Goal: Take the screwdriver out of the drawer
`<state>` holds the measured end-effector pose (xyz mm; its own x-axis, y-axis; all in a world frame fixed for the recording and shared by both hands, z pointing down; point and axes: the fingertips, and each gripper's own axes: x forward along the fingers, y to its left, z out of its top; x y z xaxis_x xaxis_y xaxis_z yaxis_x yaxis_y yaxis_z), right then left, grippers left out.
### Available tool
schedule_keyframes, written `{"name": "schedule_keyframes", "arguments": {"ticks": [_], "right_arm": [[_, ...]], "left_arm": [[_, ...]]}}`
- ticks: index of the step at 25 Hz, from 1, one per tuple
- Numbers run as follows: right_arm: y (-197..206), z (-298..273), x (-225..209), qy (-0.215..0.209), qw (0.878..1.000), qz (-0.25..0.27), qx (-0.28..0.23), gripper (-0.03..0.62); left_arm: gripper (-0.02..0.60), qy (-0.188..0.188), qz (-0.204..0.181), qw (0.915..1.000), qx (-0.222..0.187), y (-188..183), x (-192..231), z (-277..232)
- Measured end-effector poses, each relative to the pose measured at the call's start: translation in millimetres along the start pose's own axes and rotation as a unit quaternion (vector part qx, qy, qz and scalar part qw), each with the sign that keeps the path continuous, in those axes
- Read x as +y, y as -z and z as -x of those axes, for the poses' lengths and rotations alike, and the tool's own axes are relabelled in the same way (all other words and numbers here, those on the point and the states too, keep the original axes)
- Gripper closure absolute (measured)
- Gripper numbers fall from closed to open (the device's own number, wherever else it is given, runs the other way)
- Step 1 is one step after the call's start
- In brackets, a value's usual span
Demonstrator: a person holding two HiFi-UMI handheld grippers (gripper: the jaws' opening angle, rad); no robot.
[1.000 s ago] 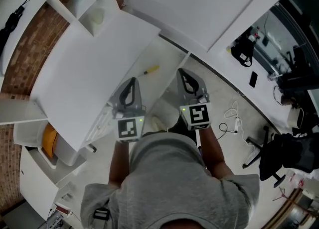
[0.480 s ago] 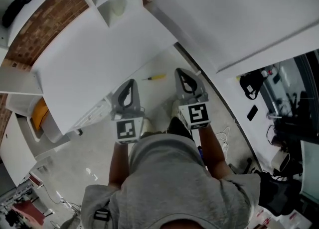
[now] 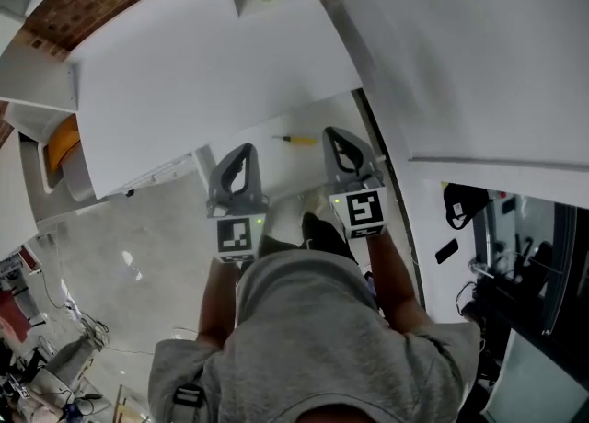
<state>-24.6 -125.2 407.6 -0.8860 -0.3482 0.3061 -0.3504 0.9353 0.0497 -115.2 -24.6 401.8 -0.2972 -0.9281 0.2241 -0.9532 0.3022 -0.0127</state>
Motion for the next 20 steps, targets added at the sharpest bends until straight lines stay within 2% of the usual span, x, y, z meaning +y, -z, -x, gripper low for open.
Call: {"name": "schedule_keyframes", "arguments": {"ticks": [6,12,20], "right_arm": [[43,-38,3,-0.048,0.998,0.006,0.052,0.591],[89,-69,2,-0.07,0.993,0.004,0.096,0.591],[153,-100,10,-0.107,0.984,0.006,0.144,0.591]], "left_arm": [[0.569,-0.023,0.021,0.9986,0.044,40,15,-15],[0.569,-0.03,0.055,0.9948,0.08,81,22,-35],[0.569,-0.034,0.06,0.9917,0.109,133,28,-62]]}}
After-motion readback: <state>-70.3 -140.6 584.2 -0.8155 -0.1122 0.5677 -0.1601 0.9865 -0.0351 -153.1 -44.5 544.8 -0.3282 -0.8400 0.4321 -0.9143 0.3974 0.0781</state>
